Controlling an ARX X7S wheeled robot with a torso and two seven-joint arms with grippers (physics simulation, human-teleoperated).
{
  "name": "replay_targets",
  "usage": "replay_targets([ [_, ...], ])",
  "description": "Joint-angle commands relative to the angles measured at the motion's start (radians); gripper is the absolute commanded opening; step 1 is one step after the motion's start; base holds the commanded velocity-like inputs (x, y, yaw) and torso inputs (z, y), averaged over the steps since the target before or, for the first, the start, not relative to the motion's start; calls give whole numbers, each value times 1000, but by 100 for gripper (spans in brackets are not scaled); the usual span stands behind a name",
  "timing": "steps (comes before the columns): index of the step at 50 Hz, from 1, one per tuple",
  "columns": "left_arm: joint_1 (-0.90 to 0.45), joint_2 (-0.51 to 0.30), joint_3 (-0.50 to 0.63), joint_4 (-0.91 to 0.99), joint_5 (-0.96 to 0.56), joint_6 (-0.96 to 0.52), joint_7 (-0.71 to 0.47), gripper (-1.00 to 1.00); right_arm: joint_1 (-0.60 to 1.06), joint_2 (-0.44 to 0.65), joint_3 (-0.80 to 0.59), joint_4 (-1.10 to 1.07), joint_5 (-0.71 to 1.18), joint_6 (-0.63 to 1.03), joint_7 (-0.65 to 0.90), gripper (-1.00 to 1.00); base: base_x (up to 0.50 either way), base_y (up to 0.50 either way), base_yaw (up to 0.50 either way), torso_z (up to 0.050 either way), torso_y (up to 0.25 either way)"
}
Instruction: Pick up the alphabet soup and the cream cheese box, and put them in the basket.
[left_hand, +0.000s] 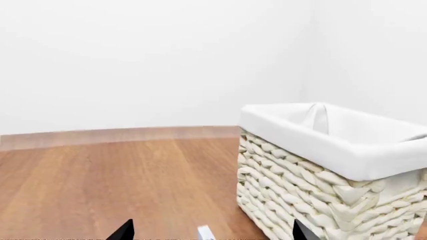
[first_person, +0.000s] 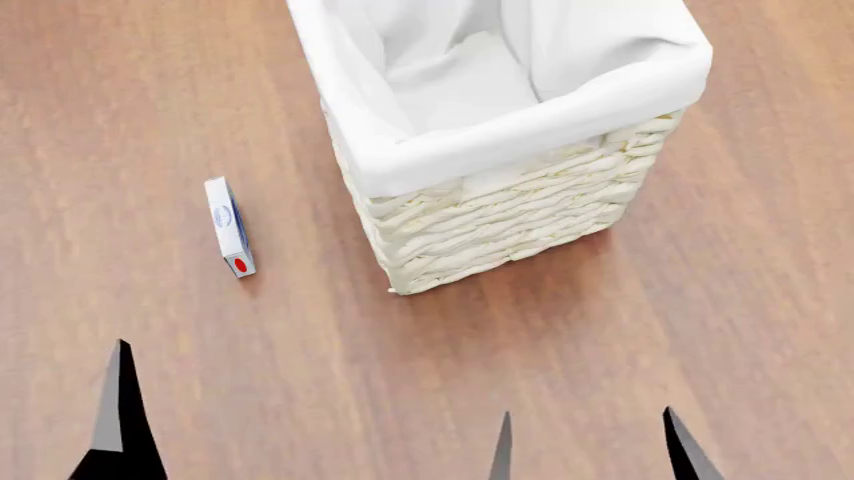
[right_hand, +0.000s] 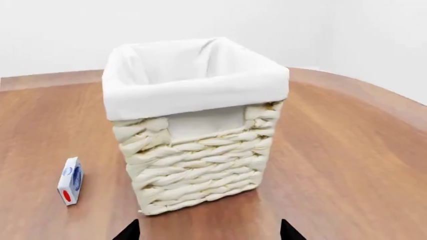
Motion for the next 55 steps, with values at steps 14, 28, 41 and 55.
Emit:
replay_targets([
  [14,-17,0,13,-53,-9,2,4,100,-32,53,122,-101,262,254,110,100,0,0,0,0,0],
  [28,-9,-4,12,-59,-13,16,0,100,-37,113,119,-126,381,283,187,100,0,0,0,0,0],
  [41,-5,-9,16,-55,-18,18,-2,100,-77,238,94,-118,560,222,316,100,0,0,0,0,0],
  [55,4,-13,19,-55,-35,28,1,100,-166,268,64,-96,497,171,301,100,0,0,0,0,0],
])
